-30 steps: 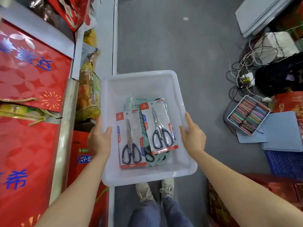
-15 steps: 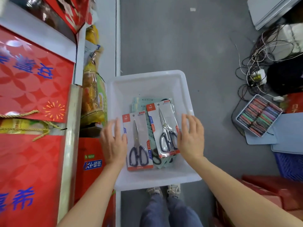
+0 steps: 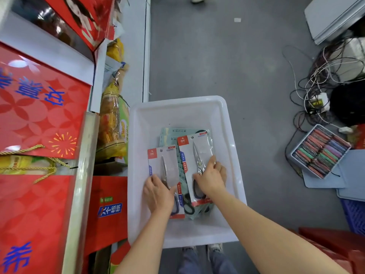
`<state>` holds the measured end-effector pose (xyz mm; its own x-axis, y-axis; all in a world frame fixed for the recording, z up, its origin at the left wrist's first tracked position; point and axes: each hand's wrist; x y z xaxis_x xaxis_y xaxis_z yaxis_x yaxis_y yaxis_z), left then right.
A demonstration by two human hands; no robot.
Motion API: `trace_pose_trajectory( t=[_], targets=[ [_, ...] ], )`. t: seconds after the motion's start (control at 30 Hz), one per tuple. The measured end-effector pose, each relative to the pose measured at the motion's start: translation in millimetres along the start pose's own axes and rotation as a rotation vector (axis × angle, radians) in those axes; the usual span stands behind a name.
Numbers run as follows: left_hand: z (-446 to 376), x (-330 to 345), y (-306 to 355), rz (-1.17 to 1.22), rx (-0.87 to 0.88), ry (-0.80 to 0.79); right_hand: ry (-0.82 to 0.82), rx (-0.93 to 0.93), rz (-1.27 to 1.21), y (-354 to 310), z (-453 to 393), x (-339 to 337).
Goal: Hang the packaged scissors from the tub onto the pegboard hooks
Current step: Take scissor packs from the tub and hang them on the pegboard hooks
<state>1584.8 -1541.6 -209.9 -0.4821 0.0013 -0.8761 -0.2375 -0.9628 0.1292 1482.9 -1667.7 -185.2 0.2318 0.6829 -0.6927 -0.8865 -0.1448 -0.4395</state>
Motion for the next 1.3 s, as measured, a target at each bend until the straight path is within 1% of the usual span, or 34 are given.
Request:
trace_pose_trajectory(
  t=[0.1, 0.17, 0.23, 0.33, 0.43, 0.6, 0.63, 0.7, 0.83, 0.9, 1.0, 1.13, 1.3],
  targets=[
    [2, 4, 4, 0.003, -0.015, 0.020, 0.070, 0.020, 0.020, -6, 2, -2],
    [6, 8, 3, 0.011, -0.004, 0.016, 0.160, -0.009, 0.047, -10, 10, -2],
    [7, 13, 3, 0.024, -0.008, -0.020, 0.232, -0.051, 0.045, -11, 17, -1],
    [5, 16, 4, 0.101, -0.027, -0.053, 0.225, -0.054, -0.029, -7, 21, -8],
    [1, 9, 5, 0.120, -0.043, -0.007, 0.209, -0.025, -0.123, 0, 23, -18],
    [4, -2, 11, 0.134, -0.148, 0.019, 0.252, 0.036, -0.287, 1, 29, -29],
    [6, -3, 11, 0.177, -0.145, 0.042, 0.251, 0.045, -0.319, 0, 30, -32],
    [8, -5, 8, 0.357, -0.138, 0.057, 0.235, 0.068, -0.374, -1, 33, -39],
    [16, -16, 6, 0.701, -0.191, -0.018, 0.243, 0.106, -0.428, -6, 40, -53],
    [19, -25, 5, 0.808, -0.173, 0.011, 0.267, 0.099, -0.459, -10, 45, -63],
    [23, -49, 5, 0.886, -0.118, 0.068, 0.318, 0.079, -0.515, -20, 53, -82],
    [28, -102, 14, 1.055, -0.032, 0.174, 0.355, -0.026, -0.543, -45, 67, -111],
    [42, -173, 19, 1.067, 0.061, 0.351, 0.354, -0.152, -0.611, -90, 92, -146]
  ],
)
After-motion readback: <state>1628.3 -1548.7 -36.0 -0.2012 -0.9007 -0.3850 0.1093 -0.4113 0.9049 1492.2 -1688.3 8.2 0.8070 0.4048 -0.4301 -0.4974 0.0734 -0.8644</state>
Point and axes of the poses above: each hand's wrist, its own z-axis away from the middle knuckle, its own x-axis out of the palm, y = z × x, and after that the axes turned 8 degrees about -x, right-handed
